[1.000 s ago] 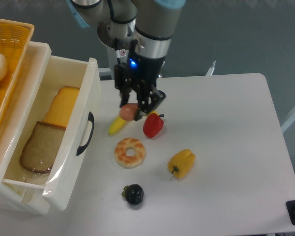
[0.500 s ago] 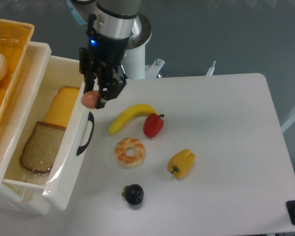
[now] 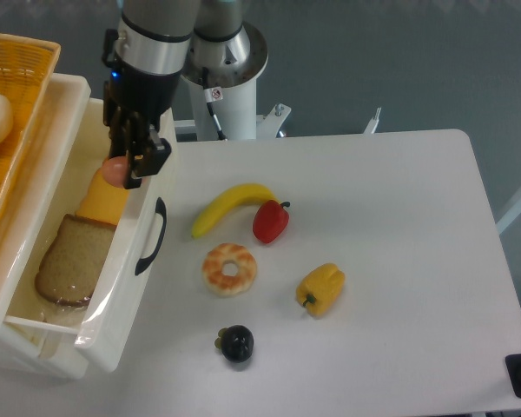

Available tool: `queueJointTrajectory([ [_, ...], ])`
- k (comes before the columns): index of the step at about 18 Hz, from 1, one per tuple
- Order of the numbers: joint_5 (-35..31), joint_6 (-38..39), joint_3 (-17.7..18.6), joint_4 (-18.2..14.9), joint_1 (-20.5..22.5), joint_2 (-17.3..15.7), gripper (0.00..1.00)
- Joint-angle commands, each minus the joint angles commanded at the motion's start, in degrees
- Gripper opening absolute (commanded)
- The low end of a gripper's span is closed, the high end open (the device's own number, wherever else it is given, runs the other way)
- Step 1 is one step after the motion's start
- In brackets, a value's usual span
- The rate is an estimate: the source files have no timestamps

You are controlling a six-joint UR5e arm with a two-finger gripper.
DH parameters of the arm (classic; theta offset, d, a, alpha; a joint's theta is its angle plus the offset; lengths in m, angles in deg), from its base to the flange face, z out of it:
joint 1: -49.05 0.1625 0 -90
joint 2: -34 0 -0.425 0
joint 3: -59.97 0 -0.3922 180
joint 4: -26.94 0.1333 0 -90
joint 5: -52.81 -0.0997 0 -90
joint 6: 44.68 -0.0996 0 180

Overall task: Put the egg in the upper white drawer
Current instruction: 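Lift the egg and carry it over the open white drawer, then lower the egg into the drawer beside the bread slice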

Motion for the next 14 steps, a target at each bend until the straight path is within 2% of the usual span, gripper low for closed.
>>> queueJointTrajectory([
  [6,0.0,0.0,1.7,0.0,-0.7,0.9,0.16],
  [14,0.1,0.0,1.8,0.4,-2.8,3.0,0.16],
])
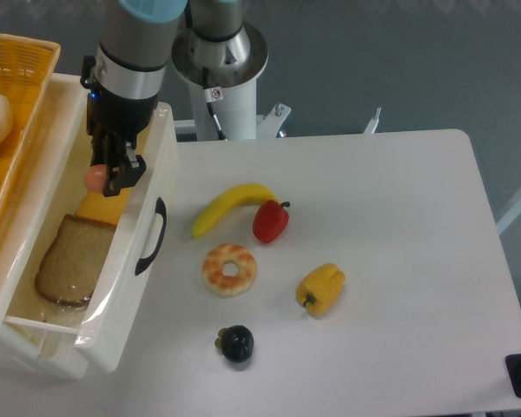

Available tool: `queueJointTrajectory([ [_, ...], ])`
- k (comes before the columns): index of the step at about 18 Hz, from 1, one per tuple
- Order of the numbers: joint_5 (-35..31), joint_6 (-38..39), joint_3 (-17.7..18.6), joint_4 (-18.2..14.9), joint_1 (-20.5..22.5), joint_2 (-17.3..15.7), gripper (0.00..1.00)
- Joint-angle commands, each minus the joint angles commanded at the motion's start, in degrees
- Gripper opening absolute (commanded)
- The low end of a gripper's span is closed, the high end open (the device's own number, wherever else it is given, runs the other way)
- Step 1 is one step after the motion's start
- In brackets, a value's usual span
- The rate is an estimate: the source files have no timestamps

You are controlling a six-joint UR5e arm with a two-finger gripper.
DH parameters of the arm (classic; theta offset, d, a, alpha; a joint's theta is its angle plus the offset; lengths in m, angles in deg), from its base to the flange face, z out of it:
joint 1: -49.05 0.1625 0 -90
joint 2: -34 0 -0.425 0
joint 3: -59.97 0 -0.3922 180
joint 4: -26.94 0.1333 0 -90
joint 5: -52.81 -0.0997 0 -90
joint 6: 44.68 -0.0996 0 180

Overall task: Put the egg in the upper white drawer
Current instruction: 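Lower the egg into the drawer beside the bread slice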

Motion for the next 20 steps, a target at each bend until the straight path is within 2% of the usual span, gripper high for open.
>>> queueJointTrajectory([
  [16,0.0,0.1,0.3,-0.1,-2.0,2.9,0.19],
  [20,0.0,0.0,0.7,0.0,-2.4,3.3,0.23],
])
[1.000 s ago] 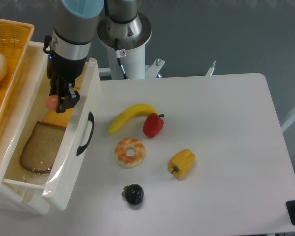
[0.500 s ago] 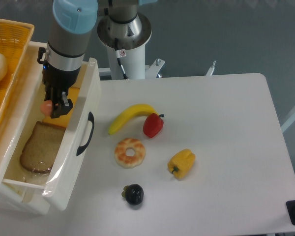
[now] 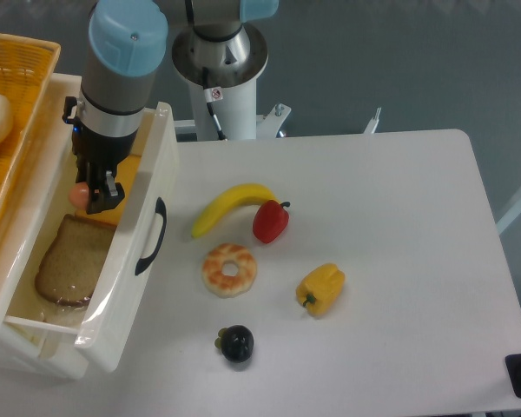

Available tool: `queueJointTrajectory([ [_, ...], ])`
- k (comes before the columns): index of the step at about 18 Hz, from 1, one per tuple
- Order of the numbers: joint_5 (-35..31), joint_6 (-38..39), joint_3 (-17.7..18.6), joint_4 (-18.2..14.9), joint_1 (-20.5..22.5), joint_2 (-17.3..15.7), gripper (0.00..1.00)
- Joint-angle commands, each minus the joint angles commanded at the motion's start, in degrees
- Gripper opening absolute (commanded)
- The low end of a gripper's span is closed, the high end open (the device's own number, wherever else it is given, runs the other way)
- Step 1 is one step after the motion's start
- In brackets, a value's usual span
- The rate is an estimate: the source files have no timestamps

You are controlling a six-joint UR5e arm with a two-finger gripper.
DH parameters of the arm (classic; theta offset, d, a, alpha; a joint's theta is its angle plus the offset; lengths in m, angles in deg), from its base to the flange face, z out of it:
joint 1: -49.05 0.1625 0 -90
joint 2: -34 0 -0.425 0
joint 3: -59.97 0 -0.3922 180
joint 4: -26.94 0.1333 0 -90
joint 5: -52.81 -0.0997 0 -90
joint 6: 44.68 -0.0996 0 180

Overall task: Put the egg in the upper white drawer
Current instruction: 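Lower the egg into the drawer beside the bread slice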

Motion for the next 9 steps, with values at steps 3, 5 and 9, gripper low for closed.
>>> queueJointTrajectory([
  [3,0.0,0.0,0.0,0.0,0.0,0.4,0.27],
  [5,0.0,0.0,0.0,0.0,-0.1,0.4,0.28],
  [9,0.0,0.0,0.0,0.1,-0.1,0.4,0.30],
])
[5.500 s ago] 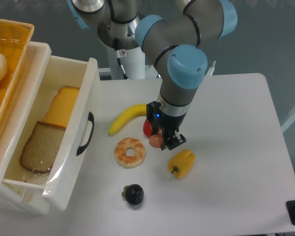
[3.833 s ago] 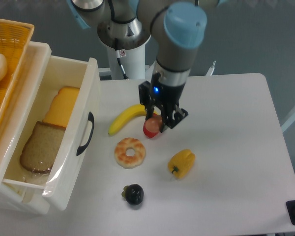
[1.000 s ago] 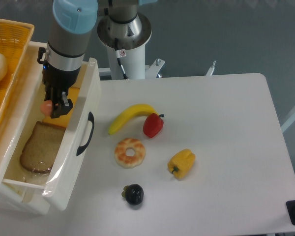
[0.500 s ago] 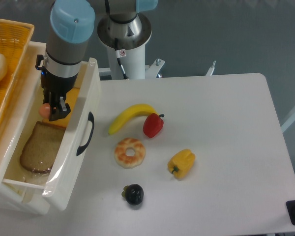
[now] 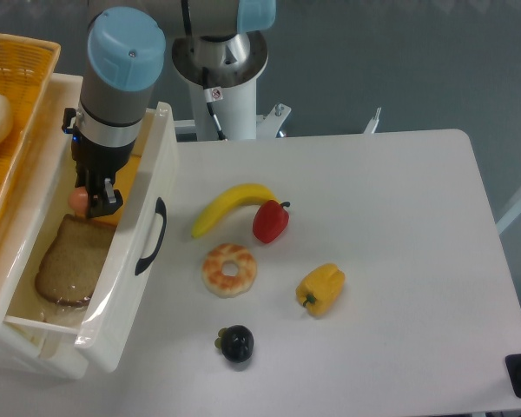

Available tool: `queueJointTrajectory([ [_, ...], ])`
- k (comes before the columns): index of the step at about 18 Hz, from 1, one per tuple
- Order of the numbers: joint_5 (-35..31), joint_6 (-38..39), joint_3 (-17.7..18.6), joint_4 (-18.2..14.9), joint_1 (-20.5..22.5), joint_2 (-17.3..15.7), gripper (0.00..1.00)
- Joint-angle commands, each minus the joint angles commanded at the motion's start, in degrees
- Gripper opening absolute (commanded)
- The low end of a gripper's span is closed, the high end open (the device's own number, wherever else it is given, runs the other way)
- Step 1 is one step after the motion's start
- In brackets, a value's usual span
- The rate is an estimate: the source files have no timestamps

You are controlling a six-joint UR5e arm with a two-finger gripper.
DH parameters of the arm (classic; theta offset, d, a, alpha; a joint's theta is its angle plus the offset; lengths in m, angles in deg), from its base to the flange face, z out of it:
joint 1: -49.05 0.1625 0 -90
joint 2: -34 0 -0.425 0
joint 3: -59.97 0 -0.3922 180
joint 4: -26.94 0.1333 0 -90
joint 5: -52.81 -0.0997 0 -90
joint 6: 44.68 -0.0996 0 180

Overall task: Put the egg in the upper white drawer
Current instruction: 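Lower the egg into the drawer beside the bread slice, then open the gripper and release the egg inside the drawer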

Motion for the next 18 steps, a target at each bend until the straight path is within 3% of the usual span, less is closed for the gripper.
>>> queueJointTrajectory([
  [9,-0.1,-0.5,0.1,0.0,-0.5,0.6,0.31],
  [18,0.0,-8.9,-0.4,0.0,-0.8,0.9,0.30],
])
